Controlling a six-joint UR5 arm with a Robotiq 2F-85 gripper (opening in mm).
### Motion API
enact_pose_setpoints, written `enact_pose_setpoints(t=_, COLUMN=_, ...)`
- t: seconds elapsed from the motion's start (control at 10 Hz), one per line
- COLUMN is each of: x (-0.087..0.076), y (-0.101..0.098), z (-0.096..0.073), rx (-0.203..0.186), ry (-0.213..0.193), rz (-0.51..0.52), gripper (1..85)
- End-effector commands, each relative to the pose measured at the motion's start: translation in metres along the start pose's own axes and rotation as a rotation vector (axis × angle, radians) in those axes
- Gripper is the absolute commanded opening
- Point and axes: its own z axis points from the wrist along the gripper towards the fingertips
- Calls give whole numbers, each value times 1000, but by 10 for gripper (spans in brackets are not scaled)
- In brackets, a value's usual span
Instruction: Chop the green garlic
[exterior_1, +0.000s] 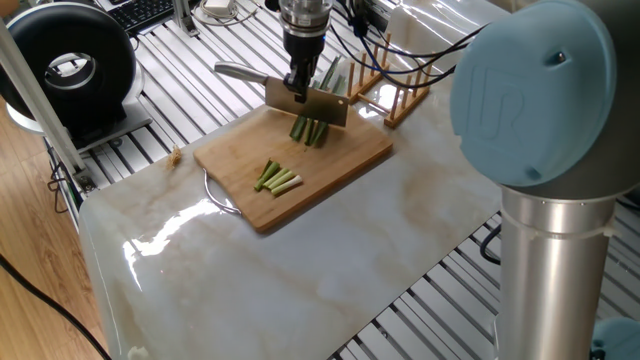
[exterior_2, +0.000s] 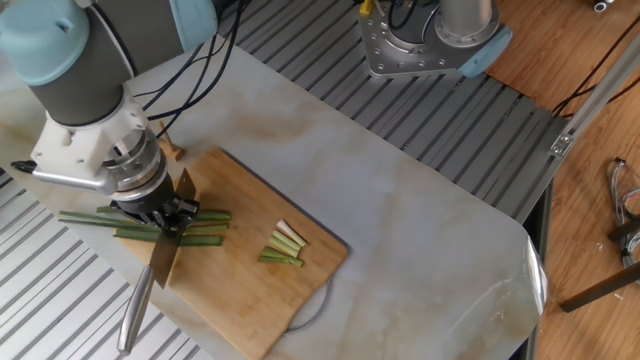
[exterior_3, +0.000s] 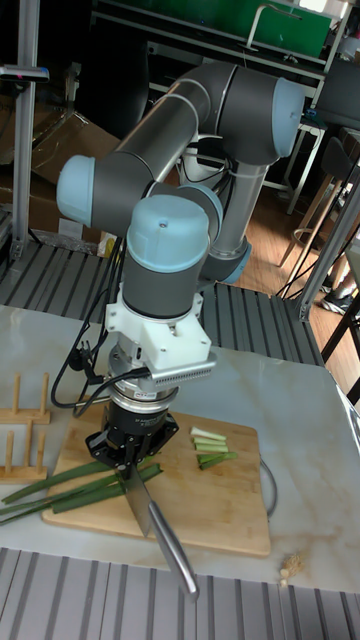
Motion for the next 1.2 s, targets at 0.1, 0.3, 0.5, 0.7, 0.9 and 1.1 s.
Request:
enact_pose_setpoints(t=0.1, x=-1, y=-1, z=0, rx=-1, ry=-12, rz=5, gripper=13)
enact_pose_setpoints(t=0.3, x=0, y=-2, z=0, rx=2, ry=-12, rz=5, gripper=13)
enact_pose_setpoints(t=0.5, x=0, y=-3, z=0, rx=4, ry=-11, rz=5, gripper=13)
enact_pose_setpoints(t=0.7, x=0, y=-4, z=1, rx=8, ry=-9, rz=3, gripper=13)
enact_pose_setpoints(t=0.9, x=-1, y=-4, z=2, rx=7, ry=-9, rz=3, gripper=13)
enact_pose_setpoints(t=1.1, x=-2, y=-6, z=4, rx=8, ry=-7, rz=3, gripper=13)
